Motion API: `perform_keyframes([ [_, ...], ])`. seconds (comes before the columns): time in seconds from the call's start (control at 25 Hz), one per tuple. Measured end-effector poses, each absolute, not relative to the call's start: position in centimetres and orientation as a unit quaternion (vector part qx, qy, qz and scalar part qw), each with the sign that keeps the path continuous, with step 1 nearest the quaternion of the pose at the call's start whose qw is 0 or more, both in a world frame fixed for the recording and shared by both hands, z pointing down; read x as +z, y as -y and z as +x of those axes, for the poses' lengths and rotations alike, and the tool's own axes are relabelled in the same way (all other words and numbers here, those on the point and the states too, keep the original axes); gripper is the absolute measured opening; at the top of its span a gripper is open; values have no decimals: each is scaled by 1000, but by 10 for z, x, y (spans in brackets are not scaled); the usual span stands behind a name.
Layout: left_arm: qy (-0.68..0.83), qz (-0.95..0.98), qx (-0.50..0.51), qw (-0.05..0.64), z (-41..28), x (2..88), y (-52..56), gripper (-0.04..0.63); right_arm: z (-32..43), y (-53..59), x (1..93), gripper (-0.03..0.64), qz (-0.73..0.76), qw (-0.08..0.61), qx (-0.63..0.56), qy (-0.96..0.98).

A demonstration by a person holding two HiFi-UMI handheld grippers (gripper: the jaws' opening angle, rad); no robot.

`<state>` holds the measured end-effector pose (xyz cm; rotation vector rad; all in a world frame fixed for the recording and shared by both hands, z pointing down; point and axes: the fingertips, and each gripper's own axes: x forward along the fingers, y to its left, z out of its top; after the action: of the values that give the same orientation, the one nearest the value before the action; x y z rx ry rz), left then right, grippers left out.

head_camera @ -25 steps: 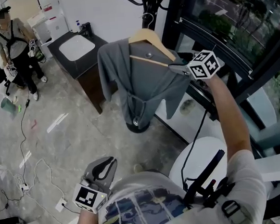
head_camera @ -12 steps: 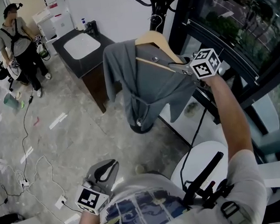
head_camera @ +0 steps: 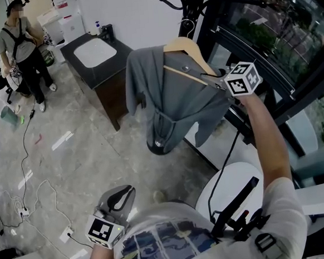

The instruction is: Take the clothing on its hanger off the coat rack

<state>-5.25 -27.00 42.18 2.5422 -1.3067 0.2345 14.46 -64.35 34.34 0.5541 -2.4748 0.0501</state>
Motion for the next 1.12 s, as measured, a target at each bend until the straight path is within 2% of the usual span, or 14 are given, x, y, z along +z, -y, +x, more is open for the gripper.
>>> perform_keyframes([
  [0.52,444,885,66,125,-86,422,214,37,146,574,286,6,247,293,-13,923],
  [1.12,431,893,61,117,-118,405,130,37,113,427,261,6,229,292,-27,928],
])
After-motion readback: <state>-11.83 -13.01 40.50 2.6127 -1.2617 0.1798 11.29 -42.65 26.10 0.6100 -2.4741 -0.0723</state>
